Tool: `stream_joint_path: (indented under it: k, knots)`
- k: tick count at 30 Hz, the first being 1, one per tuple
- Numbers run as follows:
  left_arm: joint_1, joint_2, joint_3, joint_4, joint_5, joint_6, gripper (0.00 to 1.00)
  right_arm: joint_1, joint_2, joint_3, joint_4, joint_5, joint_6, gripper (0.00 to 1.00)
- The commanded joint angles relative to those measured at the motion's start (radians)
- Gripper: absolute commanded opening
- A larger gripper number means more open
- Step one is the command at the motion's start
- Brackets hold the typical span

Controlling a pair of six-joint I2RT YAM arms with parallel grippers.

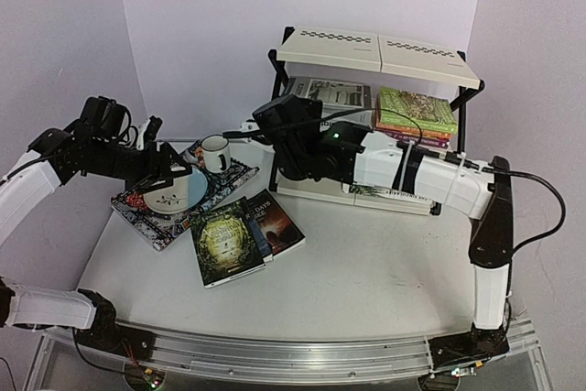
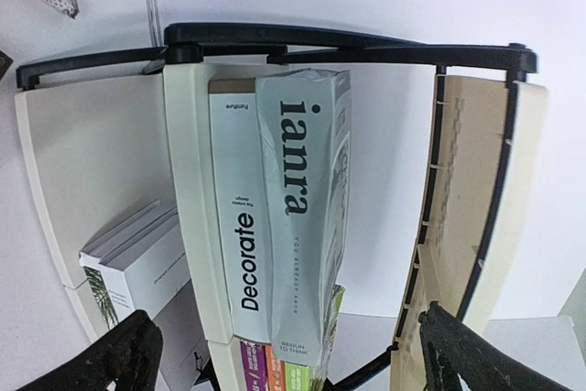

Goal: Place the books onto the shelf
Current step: Place the book on the book pile on the shelf, then pick up the book from the book pile.

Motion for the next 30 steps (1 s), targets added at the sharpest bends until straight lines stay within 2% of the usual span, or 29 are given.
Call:
stream_joint_path:
  k: [1,5,7,13,18,22,30]
  knots:
    - [0.004,-0.05,-0.073,0.054,-0.036,-0.053,0.76,0.067,-0.106,-0.055,-0.088,0.012,0.186,0.98]
    - [0.004,-0.077,-0.149,0.079,-0.053,-0.088,0.84,0.108,-0.149,-0.093,-0.226,-0.086,0.451,0.98]
    - [0.004,-0.098,-0.189,0.102,-0.064,-0.109,0.86,0.112,-0.191,-0.16,-0.246,-0.206,0.58,0.98]
    - [0.004,-0.162,-0.354,0.227,-0.054,-0.203,0.88,0.112,-0.3,-0.425,-0.139,-0.407,0.791,0.98]
    - [0.004,-0.165,-0.48,0.337,-0.024,-0.261,0.86,0.112,-0.309,-0.533,-0.099,-0.537,0.952,0.98]
    - [0.004,-0.158,-0.573,0.43,-0.028,-0.291,0.84,0.112,-0.321,-0.64,0.002,-0.631,1.111,0.98]
    - [0.004,-0.093,-0.695,0.656,0.017,-0.342,0.83,0.112,-0.334,-0.774,0.148,-0.74,1.334,0.98]
